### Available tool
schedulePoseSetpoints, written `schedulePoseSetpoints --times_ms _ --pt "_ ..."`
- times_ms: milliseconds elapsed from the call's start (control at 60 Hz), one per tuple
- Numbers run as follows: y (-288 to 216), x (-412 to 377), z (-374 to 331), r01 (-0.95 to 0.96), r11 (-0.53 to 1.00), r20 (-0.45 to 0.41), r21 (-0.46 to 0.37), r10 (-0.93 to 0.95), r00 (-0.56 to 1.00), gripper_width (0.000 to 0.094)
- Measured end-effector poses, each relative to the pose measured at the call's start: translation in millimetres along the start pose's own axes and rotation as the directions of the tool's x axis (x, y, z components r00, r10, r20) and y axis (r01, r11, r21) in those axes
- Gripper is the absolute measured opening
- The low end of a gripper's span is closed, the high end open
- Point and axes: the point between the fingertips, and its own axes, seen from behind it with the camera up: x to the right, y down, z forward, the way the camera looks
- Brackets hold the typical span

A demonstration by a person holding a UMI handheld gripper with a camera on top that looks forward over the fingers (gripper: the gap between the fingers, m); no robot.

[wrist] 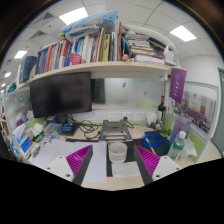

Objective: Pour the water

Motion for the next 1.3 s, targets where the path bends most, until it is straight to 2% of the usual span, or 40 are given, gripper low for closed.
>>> schedulePoseSetpoints --times_ms 117,300,417,533,650,700,883,1000,1100,1300 --pt "27 44 7 0.019 0.999 -0.04 -0.038 -0.02 0.999 0.0854" --pt "76 153 18 -0.012 0.995 -0.201 -0.1 -0.008 0.98 0.0853" --pt "94 209 31 -0.072 0.992 -0.27 -0.107 0.041 0.962 0.0847" --pt "98 251 58 -0.067 0.993 -0.293 -0.093 0.037 0.956 0.0846" --pt "102 268 88 -0.029 0.996 -0.259 -0.087 0.005 0.966 0.0836" --pt "97 269 98 -0.002 0.997 -0.236 -0.073 -0.016 0.972 0.0793" --pt "95 280 127 0.038 0.999 -0.214 -0.026 -0.043 0.976 0.0507" --pt "93 280 134 0.015 1.0 -0.18 0.015 -0.012 0.984 0.0461" --pt "90 278 137 0.032 0.999 -0.157 0.024 -0.028 0.987 0.0371" --pt "88 275 144 0.086 0.996 -0.16 0.002 -0.085 0.983 0.0299"
